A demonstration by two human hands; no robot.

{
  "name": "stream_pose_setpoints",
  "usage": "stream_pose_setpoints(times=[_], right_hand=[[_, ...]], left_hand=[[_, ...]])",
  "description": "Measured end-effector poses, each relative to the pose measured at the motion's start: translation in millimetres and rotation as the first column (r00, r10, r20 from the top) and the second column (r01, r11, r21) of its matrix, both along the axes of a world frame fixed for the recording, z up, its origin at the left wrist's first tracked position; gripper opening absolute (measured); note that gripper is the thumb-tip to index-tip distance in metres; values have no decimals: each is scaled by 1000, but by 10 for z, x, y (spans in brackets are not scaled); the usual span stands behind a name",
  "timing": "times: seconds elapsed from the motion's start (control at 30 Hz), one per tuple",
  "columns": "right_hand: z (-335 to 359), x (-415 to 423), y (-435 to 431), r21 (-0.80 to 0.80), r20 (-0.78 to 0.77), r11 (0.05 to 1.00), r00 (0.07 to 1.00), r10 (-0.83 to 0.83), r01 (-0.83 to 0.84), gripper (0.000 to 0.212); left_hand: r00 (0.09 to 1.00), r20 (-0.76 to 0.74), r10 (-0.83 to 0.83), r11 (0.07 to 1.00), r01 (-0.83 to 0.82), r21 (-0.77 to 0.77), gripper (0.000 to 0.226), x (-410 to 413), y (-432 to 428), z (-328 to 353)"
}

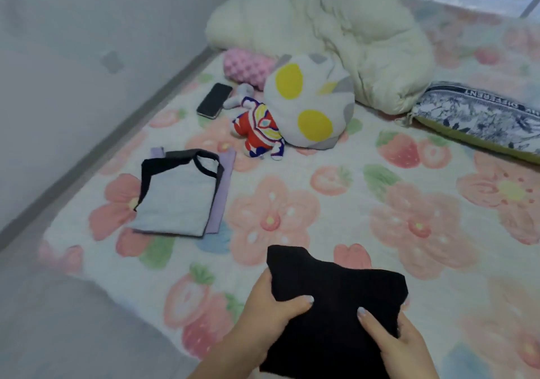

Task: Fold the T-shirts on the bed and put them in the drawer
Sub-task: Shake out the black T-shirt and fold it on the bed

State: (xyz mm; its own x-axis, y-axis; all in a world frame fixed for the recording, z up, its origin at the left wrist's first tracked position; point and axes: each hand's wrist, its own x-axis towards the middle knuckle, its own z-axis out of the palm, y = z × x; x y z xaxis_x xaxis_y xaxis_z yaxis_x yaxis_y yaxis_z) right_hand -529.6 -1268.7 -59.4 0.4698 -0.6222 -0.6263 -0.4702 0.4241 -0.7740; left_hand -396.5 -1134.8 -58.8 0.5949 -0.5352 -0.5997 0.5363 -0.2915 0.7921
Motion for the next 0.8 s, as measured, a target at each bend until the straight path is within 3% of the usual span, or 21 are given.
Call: stream_pose_setpoints(times=[0.17, 0.27, 0.5, 0.63, 0.7, 0.73, 0.8], right_hand=[[-28, 1003, 311, -49, 89, 980, 977, 196, -192, 30], [-221, 1692, 599, 66, 180, 968, 957, 227, -242, 28], [-463, 2889, 1043, 64, 449, 939, 850, 275, -338, 29], [-753, 3614, 1068, 76, 435, 940, 859, 268, -331, 34], [-993, 3949, 988, 40, 379, 944, 879, 290, -329, 46], [-1122, 4071, 931, 45, 335, 940, 891, 305, -339, 54], [-1387, 4195, 841, 7, 159, 922, 910, 382, -388, 66]], left_hand=[[969, 120, 216, 974, -222, 34, 51, 714, 471, -1], [920, 225, 322, 937, -344, 66, 51, 1320, 814, -107], [855, 407, 321, 935, -354, 6, 57, 2482, 1381, -68], [814, 505, 288, 924, -374, 75, 53, 3268, 1393, -376], [770, 591, 242, 857, -455, 242, 69, 3593, 1290, -721], [773, 625, 107, 784, -452, 425, 79, 3681, 1226, -926], [794, 568, -218, 549, -381, 744, 79, 3660, 1149, -1409]])
